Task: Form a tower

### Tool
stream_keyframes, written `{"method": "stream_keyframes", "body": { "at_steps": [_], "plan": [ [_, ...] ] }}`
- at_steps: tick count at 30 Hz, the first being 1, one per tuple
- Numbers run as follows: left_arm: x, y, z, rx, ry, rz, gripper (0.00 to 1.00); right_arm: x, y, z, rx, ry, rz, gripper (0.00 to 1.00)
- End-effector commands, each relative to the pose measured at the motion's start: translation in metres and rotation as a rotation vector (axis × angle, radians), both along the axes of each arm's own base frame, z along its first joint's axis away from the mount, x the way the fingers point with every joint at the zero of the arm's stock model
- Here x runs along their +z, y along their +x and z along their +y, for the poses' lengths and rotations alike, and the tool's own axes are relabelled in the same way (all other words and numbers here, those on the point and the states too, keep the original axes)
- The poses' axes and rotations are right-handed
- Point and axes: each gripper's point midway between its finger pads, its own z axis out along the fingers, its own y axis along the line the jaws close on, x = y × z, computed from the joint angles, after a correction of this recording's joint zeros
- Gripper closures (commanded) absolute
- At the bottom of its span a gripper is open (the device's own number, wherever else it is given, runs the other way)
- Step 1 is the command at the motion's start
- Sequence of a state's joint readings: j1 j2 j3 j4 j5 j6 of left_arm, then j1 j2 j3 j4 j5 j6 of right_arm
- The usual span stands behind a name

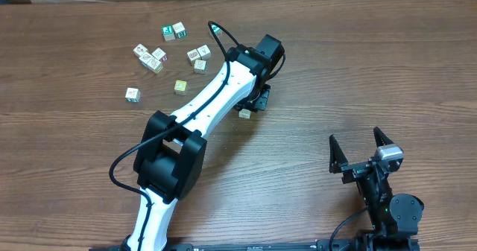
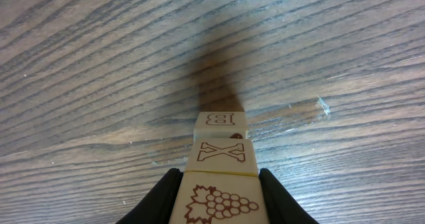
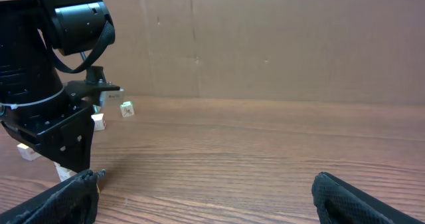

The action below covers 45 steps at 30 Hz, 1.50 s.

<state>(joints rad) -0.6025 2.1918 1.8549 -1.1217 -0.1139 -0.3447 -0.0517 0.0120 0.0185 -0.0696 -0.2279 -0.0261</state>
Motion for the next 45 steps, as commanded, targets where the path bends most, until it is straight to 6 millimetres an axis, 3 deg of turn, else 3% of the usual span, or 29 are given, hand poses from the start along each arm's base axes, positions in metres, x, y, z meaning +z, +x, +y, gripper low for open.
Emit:
{"method": "stream_keyframes", "body": {
  "at_steps": [1,27,35,45],
  "plan": [
    [0.011,0.0058,-0.0033,0.018,-0.008,-0.041,0.72,-0.0019,0.0003,-0.0007,-0.006,0.002,-0.003,0.0],
    [0.0065,0.0039,-0.0039,0.029,-0.004,-0.033,0.67,-0.0019,0.0003,-0.0007,-0.006,0.002,-0.003,0.0],
    [0.0061,0.0039,-0.0039,0.029,-0.004,-0.032,0.53,-0.0021,0.0003,-0.0007,-0.006,0.002,-0.003,0.0],
    [0.0069,0.0033,-0.0028,0.026,-0.002,-0.029,0.6,-0.0019,0.0003,-0.0007,-0.006,0.002,-0.003,0.0]
  ]
}}
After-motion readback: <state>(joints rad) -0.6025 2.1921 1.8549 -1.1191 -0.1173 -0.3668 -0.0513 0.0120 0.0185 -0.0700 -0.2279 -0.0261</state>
